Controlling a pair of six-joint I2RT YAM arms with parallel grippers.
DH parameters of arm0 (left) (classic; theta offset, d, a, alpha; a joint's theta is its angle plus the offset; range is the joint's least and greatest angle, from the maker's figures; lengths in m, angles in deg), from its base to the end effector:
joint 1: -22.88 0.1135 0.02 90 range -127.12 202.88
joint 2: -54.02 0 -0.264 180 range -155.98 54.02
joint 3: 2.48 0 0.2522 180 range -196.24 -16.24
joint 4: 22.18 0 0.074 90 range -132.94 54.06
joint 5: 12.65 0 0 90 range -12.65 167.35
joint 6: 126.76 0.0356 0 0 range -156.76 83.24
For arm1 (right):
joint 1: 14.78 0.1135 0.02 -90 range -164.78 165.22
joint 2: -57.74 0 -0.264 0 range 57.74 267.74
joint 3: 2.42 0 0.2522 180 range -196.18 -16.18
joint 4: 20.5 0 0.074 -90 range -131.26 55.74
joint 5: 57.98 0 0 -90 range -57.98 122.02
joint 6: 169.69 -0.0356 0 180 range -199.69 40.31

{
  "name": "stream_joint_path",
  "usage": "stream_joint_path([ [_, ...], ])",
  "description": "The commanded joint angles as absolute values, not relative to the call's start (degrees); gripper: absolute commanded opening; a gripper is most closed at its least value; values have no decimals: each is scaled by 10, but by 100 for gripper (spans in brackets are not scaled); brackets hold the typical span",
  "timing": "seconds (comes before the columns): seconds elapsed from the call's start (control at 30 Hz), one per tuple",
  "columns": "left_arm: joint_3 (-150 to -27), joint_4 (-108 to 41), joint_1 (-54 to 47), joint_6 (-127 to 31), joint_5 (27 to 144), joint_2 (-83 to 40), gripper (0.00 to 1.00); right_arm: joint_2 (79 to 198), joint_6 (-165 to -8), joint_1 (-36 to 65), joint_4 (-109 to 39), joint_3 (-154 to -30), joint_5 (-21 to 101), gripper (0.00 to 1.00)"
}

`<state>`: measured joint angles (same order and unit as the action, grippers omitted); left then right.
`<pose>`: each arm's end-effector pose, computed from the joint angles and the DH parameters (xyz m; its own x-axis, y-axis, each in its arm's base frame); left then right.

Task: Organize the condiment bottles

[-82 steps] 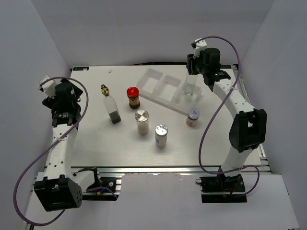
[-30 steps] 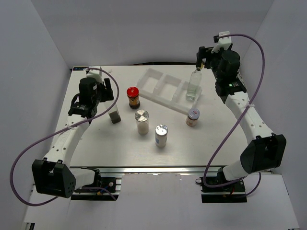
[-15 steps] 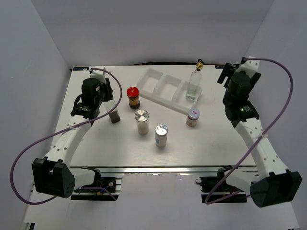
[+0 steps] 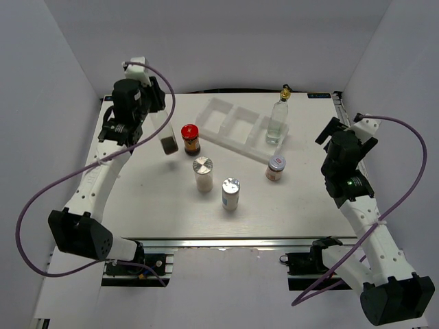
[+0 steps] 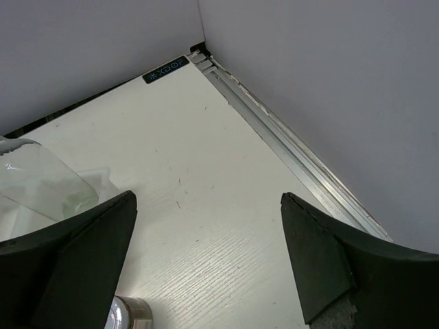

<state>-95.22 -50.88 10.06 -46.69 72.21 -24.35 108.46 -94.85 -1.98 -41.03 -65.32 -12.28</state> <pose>0.3099 -0.0673 0.4076 -0.2612 -0.1167 -0.9582 0.0927 0.9850 -0.1452 0.1984 0.0196 0.3566 -0.0019 0.1915 -0.9815 0.5344 0.8298 0.1608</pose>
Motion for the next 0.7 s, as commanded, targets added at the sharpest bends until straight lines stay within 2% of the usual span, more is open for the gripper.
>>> stream_joint_path([
  [0.0, -1046, -465, 90, -479, 734, -252, 0, 1076, -970, -24, -389, -649, -115, 89],
  [0.17, -1162, -490, 64, -459, 749, -326, 0, 1085, -967, -27, -389, -650, -117, 89],
  [0.53, -1525, -559, -35, -462, 760, -539, 0, 1096, -981, -45, -386, -639, -121, 89],
  [0.67, -1496, -507, -73, -458, 768, -540, 0, 1087, -1006, -64, -393, -630, -85, 89],
])
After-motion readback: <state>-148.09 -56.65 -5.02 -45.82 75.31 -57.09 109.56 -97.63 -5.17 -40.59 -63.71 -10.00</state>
